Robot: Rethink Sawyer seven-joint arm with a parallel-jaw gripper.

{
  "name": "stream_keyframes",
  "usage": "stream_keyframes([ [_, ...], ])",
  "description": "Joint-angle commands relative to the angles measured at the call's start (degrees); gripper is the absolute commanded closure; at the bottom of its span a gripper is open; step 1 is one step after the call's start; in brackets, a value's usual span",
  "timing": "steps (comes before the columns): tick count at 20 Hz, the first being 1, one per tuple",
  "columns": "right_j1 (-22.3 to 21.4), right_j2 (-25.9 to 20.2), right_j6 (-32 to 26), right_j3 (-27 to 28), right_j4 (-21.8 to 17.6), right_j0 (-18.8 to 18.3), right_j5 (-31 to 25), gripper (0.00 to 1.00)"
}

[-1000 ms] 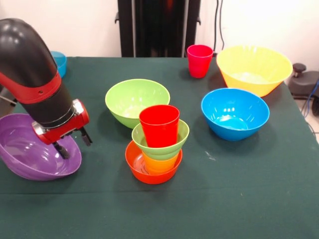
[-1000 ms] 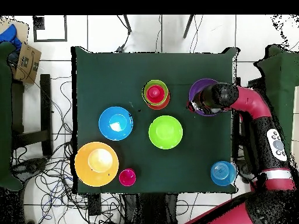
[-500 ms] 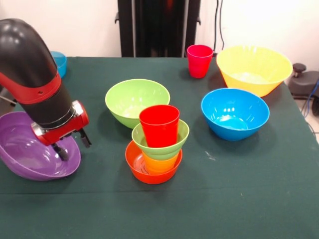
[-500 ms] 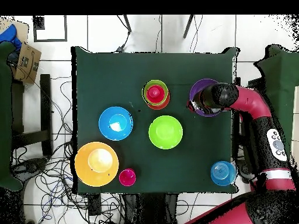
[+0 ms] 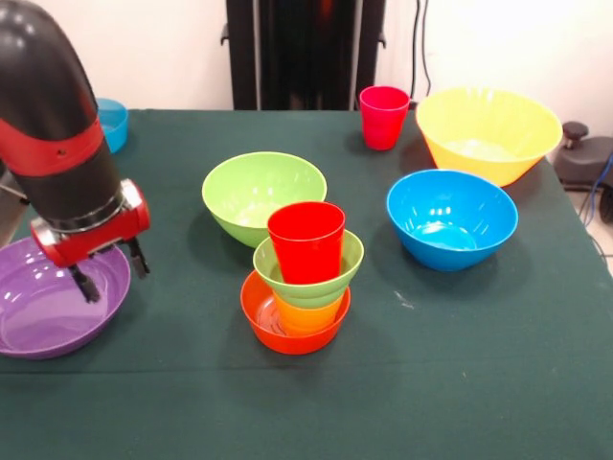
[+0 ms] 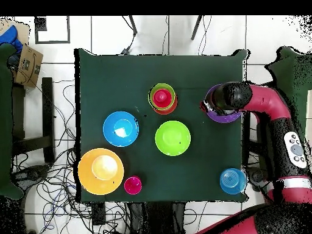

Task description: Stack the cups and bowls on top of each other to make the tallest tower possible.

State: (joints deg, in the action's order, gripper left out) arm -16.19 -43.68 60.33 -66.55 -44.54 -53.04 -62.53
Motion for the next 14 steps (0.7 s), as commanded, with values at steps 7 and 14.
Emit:
stream_keyframes([
  [7,-8.4,6.6,-9.4,4.1,-5.9,6.8,-6.2,0.00],
  [14,-5.0,7.1,-8.3,1.1,-4.4,3.6,0.5,0.00],
])
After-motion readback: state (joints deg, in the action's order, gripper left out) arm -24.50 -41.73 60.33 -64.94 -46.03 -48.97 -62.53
